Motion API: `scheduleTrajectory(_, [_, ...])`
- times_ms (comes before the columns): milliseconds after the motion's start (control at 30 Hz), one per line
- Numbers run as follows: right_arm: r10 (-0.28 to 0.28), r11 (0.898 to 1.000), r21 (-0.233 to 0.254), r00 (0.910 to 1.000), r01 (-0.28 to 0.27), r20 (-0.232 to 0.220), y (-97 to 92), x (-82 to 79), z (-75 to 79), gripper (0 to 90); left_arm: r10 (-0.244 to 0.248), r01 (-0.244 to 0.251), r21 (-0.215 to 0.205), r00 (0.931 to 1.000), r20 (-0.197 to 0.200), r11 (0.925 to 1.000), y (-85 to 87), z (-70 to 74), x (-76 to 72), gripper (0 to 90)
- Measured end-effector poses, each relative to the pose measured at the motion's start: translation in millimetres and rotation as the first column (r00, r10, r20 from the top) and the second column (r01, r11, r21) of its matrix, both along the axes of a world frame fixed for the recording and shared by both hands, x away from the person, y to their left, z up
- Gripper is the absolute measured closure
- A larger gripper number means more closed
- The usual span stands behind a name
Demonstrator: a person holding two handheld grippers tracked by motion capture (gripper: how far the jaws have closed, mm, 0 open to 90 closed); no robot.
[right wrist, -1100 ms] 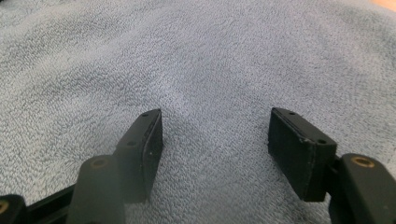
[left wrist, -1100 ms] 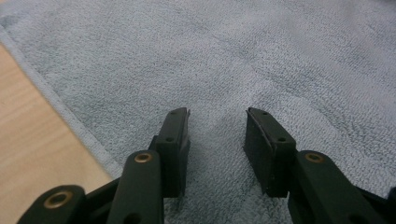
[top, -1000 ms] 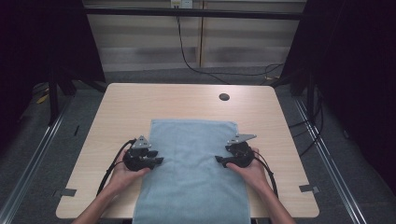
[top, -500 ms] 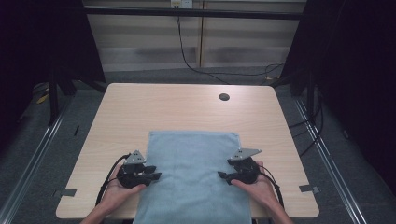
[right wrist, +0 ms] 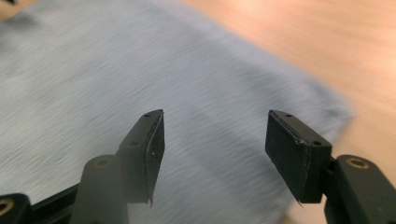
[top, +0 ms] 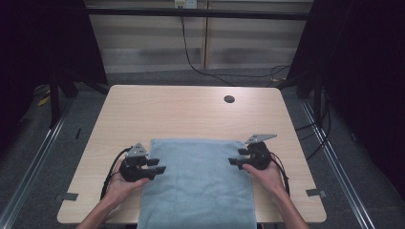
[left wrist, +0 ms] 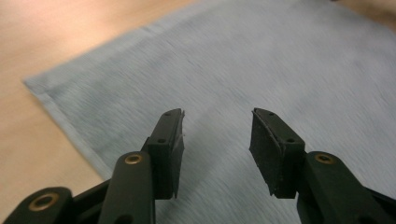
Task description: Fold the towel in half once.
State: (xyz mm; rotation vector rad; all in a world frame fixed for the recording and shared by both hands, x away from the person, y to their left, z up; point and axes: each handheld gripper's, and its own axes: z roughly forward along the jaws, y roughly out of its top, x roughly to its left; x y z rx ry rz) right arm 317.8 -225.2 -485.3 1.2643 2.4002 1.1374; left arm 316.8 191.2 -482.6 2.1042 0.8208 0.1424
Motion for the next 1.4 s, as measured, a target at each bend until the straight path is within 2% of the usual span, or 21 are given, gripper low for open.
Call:
scheduleTrajectory(33, [-0.010, 1.000, 0.002, 0.9999, 0.011, -0.011, -3.5, 8.2, -0.6, 38.0, 0.003, -0.003, -0.008, 0.9999, -0.017, 1.0000, 0.7, -1.9, 4.2, 54.1])
scheduleTrajectory(67, [-0.024, 1.000, -0.004, 0.9997, 0.024, 0.001, -6.3, 15.0, -1.3, 38.0, 0.004, -0.005, -0.001, 0.9997, -0.026, 1.0000, 0.5, -4.3, 5.7, 54.1])
scheduleTrajectory(133, [-0.047, 0.999, 0.011, 0.9989, 0.047, 0.009, -10.3, 26.1, -2.5, 37.3, -0.013, 0.014, 0.040, 0.9997, -0.023, 0.9991, -1.2, -9.9, 4.5, 53.6])
scheduleTrajectory(200, [-0.059, 0.998, -0.010, 0.9982, 0.059, 0.005, -10.0, 35.9, -5.9, 36.1, -0.022, 0.024, 0.061, 0.9994, -0.026, 0.9979, -2.8, -15.4, 2.7, 53.1])
scheduleTrajectory(300, [-0.064, 0.998, -0.010, 0.9979, 0.064, -0.005, -8.3, 46.8, -13.3, 36.3, -0.034, 0.034, 0.074, 0.9994, 0.000, 0.9967, -3.2, -18.4, -0.7, 52.2])
scheduleTrajectory(500, [-0.075, 0.995, -0.070, 0.9968, 0.077, 0.026, -4.8, 46.0, -17.5, 39.8, -0.041, 0.041, 0.048, 0.9991, 0.010, 0.9980, -1.3, -21.0, -1.9, 50.5])
scheduleTrajectory(633, [-0.084, 0.994, -0.061, 0.9955, 0.087, 0.043, -6.6, 46.6, -17.7, 40.0, -0.042, 0.042, 0.032, 0.9991, -0.003, 0.9986, 0.1, -21.3, -0.8, 50.6])
scheduleTrajectory(733, [-0.083, 0.993, -0.079, 0.9954, 0.086, 0.048, -4.9, 45.9, -19.0, 39.3, -0.060, 0.059, 0.046, 0.9981, 0.016, 0.9972, -0.2, -21.5, -1.5, 49.7])
scheduleTrajectory(800, [-0.076, 0.989, -0.119, 0.9949, 0.083, 0.066, -1.0, 43.8, -20.0, 39.2, -0.058, 0.057, 0.053, 0.9982, 0.018, 0.9970, -2.1, -21.1, -3.1, 49.0])
scheduleTrajectory(867, [-0.091, 0.987, -0.130, 0.9935, 0.099, 0.068, 2.0, 42.0, -19.9, 41.4, -0.062, 0.060, 0.100, 0.9978, 0.021, 0.9931, -4.2, -18.2, -4.7, 46.9])
scheduleTrajectory(900, [-0.094, 0.986, -0.135, 0.9934, 0.102, 0.065, 2.8, 40.7, -19.4, 44.8, -0.065, 0.064, 0.098, 0.9978, 0.008, 0.9931, -5.2, -17.5, -4.1, 46.0])
scheduleTrajectory(933, [-0.089, 0.987, -0.129, 0.9939, 0.097, 0.066, 3.2, 39.5, -19.2, 49.6, -0.069, 0.070, 0.079, 0.9974, -0.021, 0.9944, -5.5, -16.7, -1.6, 41.8])
scheduleTrajectory(1000, [-0.072, 0.989, -0.126, 0.9950, 0.080, 0.069, 3.2, 37.1, -18.4, 61.5, -0.075, 0.078, 0.056, 0.9954, -0.060, 0.9954, -3.7, -13.1, 7.5, 40.3])
scheduleTrajectory(1033, [-0.067, 0.989, -0.128, 0.9954, 0.076, 0.069, 3.4, 36.0, -18.0, 67.0, -0.064, 0.066, 0.037, 0.9960, -0.063, 0.9971, -1.5, -10.4, 12.5, 38.3])
scheduleTrajectory(1100, [-0.059, 0.991, -0.119, 0.9965, 0.066, 0.058, 3.6, 35.2, -17.4, 77.3, -0.008, 0.007, -0.023, 0.9988, -0.048, 0.9997, 6.8, -7.0, 22.0, 39.0])
scheduleTrajectory(1133, [-0.049, 0.992, -0.111, 0.9974, 0.054, 0.052, 3.5, 35.8, -17.3, 80.7, 0.008, -0.008, -0.006, 0.9985, -0.053, 0.9999, 9.2, -5.3, 29.2, 39.0])
scheduleTrajectory(1167, [-0.044, 0.992, -0.112, 0.9980, 0.049, 0.047, 3.2, 36.3, -16.8, 82.1, 0.036, -0.036, 0.012, 0.9984, -0.043, 0.9993, 10.7, -4.0, 35.0, 37.7])
scheduleTrajectory(1200, [-0.046, 0.993, -0.108, 0.9979, 0.051, 0.045, 2.7, 36.5, -16.9, 82.8, 0.054, -0.054, 0.006, 0.9976, -0.043, 0.9985, 12.8, -2.4, 41.8, 37.5])
scheduleTrajectory(1267, [-0.049, 0.995, -0.085, 0.9980, 0.053, 0.040, 1.3, 36.9, -17.9, 83.2, 0.081, -0.082, -0.031, 0.9962, -0.032, 0.9962, 15.7, -1.4, 52.5, 39.6])
scheduleTrajectory(1333, [-0.048, 0.994, -0.092, 0.9979, 0.052, 0.043, 1.3, 36.6, -17.7, 83.3, 0.093, -0.093, -0.008, 0.9956, -0.007, 0.9956, 14.5, -3.5, 63.5, 41.8])
scheduleTrajectory(1400, [-0.048, 0.995, -0.089, 0.9980, 0.051, 0.041, 1.2, 36.4, -17.8, 83.2, 0.123, -0.123, -0.020, 0.9920, -0.030, 0.9921, 13.0, -9.4, 73.0, 43.0])
